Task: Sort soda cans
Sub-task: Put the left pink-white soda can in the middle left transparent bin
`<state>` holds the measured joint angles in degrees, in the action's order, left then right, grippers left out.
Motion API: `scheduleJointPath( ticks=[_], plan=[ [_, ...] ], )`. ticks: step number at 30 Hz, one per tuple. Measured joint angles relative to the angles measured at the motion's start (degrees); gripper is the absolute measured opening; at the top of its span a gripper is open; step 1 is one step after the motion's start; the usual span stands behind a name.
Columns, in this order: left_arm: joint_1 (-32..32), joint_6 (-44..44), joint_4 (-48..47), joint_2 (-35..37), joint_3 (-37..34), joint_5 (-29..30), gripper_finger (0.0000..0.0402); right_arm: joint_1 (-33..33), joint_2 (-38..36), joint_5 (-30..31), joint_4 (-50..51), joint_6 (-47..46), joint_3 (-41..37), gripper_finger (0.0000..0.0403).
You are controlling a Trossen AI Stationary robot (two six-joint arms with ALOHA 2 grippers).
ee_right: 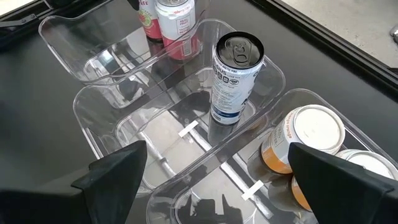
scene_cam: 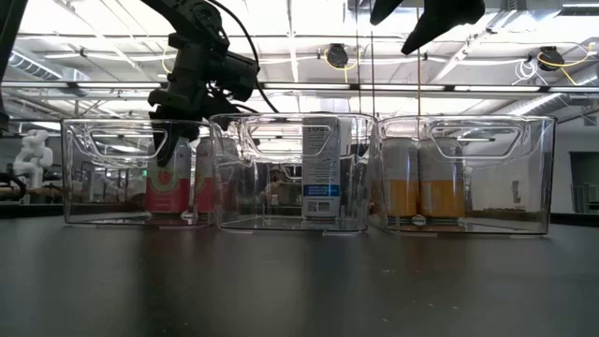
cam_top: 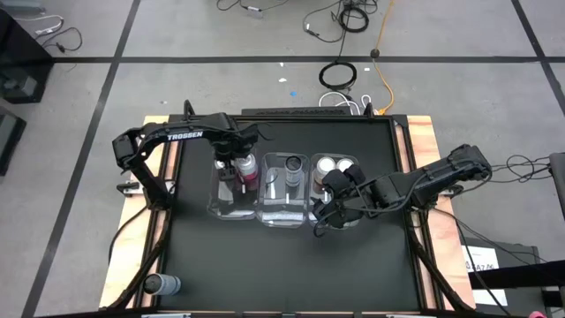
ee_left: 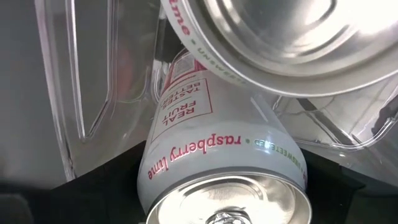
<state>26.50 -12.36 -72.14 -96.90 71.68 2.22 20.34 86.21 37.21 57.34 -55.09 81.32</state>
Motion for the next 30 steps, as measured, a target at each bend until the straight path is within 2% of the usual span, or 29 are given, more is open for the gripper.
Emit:
scheduleJointPath(
  ticks=[9,13,19,30],
  plan=[
    [0.0,-0.1,1.3,0.0,0.0,1.2,0.0328,0.0,0.0,0.0,-0.1,0.0,0.0,0.0384],
    [0.2,0.0,2.2,-0.3,-0.1,3.1,0.0356,0.0,0.0,-0.2,-0.1,0.0,0.0,0.0384],
    [0.1,0.0,1.9,-0.3,-0.2,2.8,0.0395,0.0,0.0,-1.5,-0.1,0.0,0.0,0.0384],
    [0.1,4.0,-4.8,0.5,2.7,2.1,0.0398,0.0,0.0,-1.5,-0.1,0.8,0.0,0.0384]
  ],
)
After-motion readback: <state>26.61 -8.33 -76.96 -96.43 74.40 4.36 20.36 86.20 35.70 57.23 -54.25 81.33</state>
